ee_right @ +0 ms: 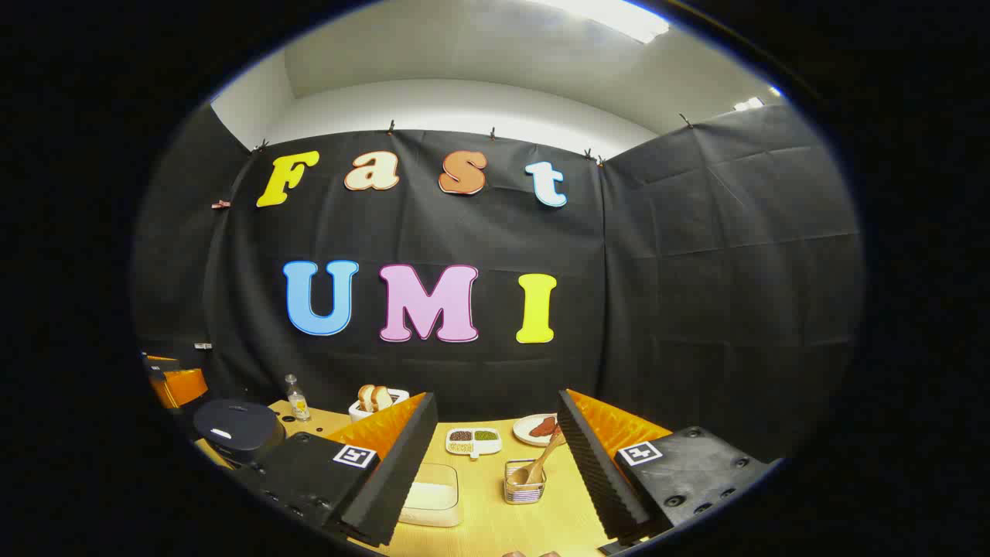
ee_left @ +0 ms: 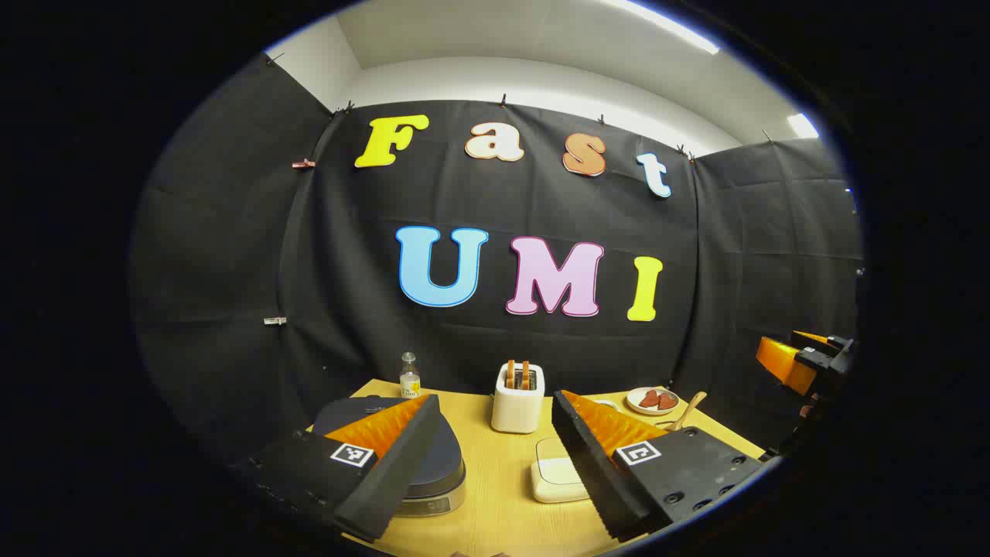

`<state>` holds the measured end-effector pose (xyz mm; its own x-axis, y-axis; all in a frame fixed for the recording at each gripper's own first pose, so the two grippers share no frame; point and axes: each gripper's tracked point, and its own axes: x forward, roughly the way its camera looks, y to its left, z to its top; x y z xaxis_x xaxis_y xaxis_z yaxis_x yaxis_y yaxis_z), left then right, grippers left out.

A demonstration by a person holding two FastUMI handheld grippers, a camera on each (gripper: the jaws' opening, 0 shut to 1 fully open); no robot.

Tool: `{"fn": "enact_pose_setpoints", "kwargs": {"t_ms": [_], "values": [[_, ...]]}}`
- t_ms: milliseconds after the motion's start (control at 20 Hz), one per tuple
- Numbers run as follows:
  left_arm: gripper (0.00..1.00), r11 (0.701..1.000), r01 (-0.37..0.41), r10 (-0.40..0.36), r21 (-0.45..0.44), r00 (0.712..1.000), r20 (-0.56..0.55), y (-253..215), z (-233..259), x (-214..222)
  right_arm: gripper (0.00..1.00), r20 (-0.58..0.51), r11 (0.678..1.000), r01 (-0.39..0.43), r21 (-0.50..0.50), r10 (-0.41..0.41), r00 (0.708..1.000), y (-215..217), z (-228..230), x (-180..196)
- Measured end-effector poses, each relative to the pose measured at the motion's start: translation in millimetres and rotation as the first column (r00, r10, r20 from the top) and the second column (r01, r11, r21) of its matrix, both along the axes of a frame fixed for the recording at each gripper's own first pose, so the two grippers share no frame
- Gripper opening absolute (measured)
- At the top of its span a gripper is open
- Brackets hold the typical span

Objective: Close the left gripper, press the button to open the rice cooker; take a wooden spoon from the chopstick holder with the right hand, scoop a spoonful of rice and pour it into the rice cooker, then put the wooden spoon back into the chopstick holder.

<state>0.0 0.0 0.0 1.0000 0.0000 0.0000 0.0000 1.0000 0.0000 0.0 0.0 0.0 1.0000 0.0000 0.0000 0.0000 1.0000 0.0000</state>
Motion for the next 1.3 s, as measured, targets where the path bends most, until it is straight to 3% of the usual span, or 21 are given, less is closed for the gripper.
{"fn": "enact_pose_setpoints", "kwargs": {"t_ms": [850, 1300], "values": [[0.98, 1.0, -0.015, 0.015, -0.002, 1.0, -0.019, 16, -4, -1, 0.98, -0.044, 0.999, -0.034, 0.011, 0.034, 0.998, 2, -5, -1], [0.98, 0.995, -0.101, 0.101, 0.015, 0.993, -0.064, 57, -8, 2, 0.98, -0.09, 0.998, -0.059, 0.008, 0.06, 0.994, 5, -15, 11]]}}
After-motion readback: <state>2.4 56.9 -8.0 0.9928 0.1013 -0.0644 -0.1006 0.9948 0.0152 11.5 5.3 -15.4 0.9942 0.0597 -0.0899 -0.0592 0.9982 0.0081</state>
